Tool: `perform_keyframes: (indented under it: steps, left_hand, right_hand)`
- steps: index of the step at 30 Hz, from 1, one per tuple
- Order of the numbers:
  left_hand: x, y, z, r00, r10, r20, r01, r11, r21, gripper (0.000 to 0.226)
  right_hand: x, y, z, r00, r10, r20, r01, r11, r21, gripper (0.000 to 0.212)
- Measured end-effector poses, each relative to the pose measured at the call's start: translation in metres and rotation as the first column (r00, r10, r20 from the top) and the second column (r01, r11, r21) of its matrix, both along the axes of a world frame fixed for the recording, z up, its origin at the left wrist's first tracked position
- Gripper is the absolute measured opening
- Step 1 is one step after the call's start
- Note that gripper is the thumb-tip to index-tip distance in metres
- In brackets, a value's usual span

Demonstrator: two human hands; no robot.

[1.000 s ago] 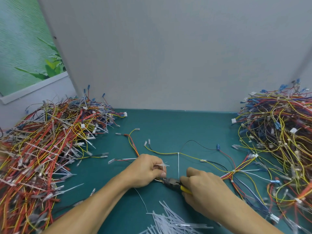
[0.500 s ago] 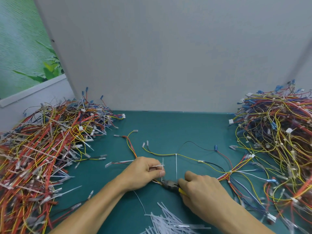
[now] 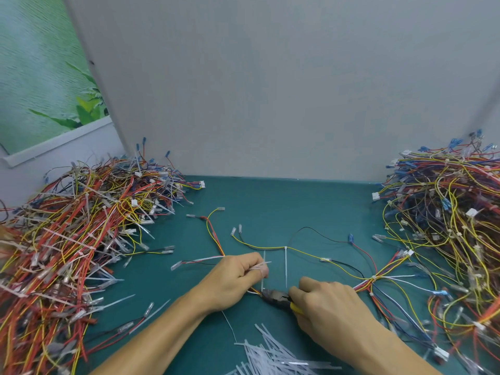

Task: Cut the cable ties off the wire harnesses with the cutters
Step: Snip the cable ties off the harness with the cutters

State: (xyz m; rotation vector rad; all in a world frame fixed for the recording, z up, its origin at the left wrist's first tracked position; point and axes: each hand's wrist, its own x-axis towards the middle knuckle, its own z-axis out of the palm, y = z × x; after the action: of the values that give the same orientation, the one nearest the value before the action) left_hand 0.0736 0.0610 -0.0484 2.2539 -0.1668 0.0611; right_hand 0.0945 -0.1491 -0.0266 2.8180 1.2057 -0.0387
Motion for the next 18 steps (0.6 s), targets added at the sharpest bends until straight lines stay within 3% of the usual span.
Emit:
perform_keyframes:
  steps: [7,10,12,15,18]
  left_hand:
    - [0.001,-0.001,-0.001,1.000,0.020,0.016,-0.020,1.000,0.013,0.026]
    - [0.001,0.000,-0.002,0.999,0.049,0.015,-0.049,0.999,-0.008,0.028]
    - [0.002,0.001,-0.001,0.994,0.104,-0.017,-0.105,0.983,-0.150,0.025]
    - [0.004,0.008,0.004,0.970,0.239,-0.040,-0.232,0.866,-0.442,0.021]
    - [0.007,0.028,0.018,0.932,0.358,-0.047,-0.326,0.777,-0.539,0.019]
  right_hand:
    - [-0.003,0.002,0.007,0.998,0.029,0.057,-0.031,0.999,0.022,0.017]
    - [-0.003,0.003,0.008,0.992,0.032,0.125,-0.032,0.999,-0.001,0.030]
    - [-0.006,0.005,0.004,0.997,0.011,0.073,-0.015,0.998,0.058,0.018]
    - [-0.004,0.002,-0.008,0.995,-0.042,0.093,0.031,0.993,0.118,0.019]
    - [-0.009,0.002,-0.002,0.994,-0.019,0.108,-0.002,0.983,0.186,0.026]
